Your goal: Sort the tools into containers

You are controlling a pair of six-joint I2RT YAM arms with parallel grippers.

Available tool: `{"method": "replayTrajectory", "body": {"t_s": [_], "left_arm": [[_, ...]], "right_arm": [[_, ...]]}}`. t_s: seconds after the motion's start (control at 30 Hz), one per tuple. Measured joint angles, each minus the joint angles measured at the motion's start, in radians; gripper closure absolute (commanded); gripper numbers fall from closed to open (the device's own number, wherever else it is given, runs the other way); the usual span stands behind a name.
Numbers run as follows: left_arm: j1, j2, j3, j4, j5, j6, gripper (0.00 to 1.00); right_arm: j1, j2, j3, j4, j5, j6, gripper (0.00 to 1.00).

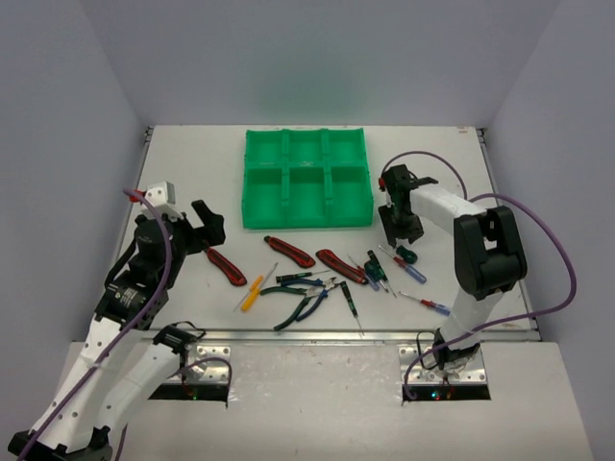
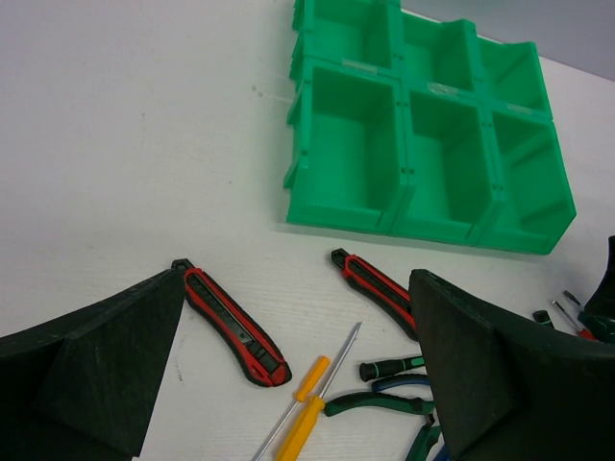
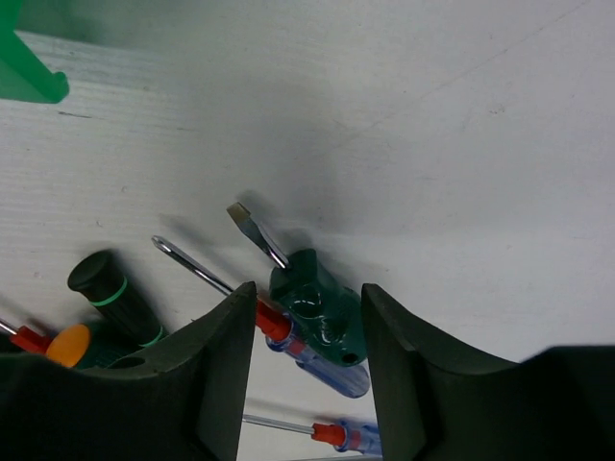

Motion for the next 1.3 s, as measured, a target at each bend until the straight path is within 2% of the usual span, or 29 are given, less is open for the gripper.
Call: {"method": "replayTrajectory", "body": {"t_s": [0.3, 0.4, 0.63, 0.7, 0.87, 1.07, 1.2, 1.3], "left_arm": [[0.000, -0.001, 0.000, 0.000, -0.007, 0.000, 0.00], [0.000, -0.004, 0.000, 0.000, -0.009, 0.000, 0.00], [0.000, -0.002, 0.000, 0.000, -0.009, 0.000, 0.00], [0.000, -0.001, 0.000, 0.000, -0.009, 0.000, 0.00], [0.000, 0.006, 0.000, 0.000, -0.009, 0.000, 0.00], [0.000, 0.007, 0.000, 0.000, -0.009, 0.000, 0.00], [0.000, 0.007, 0.000, 0.000, -0.009, 0.000, 0.00], [0.000, 0.007, 0.000, 0.000, -0.009, 0.000, 0.00]], "right_arm": [[-0.031, 0.002, -0.024, 0.021, -0.017, -0.014, 0.52], [-0.032, 0.009, -0.033, 0.026, -0.028, -0.015, 0.55], [-0.032, 0.046, -0.053, 0.047, -0.028, -0.013, 0.77], [-0.032, 0.046, -0.053, 0.048, -0.018, -0.012, 0.86], [-0.032, 0.041, -0.052, 0.055, 0.025, -0.003, 0.98], [-0.032, -0.054, -0.037, 0.063, 0.053, 0.015, 1.00], [-0.033, -0.162, 0.019, 0.127, -0.017, 0.043, 1.00], [-0.034, -0.221, 0.052, 0.247, -0.153, 0.084, 1.00]]}}
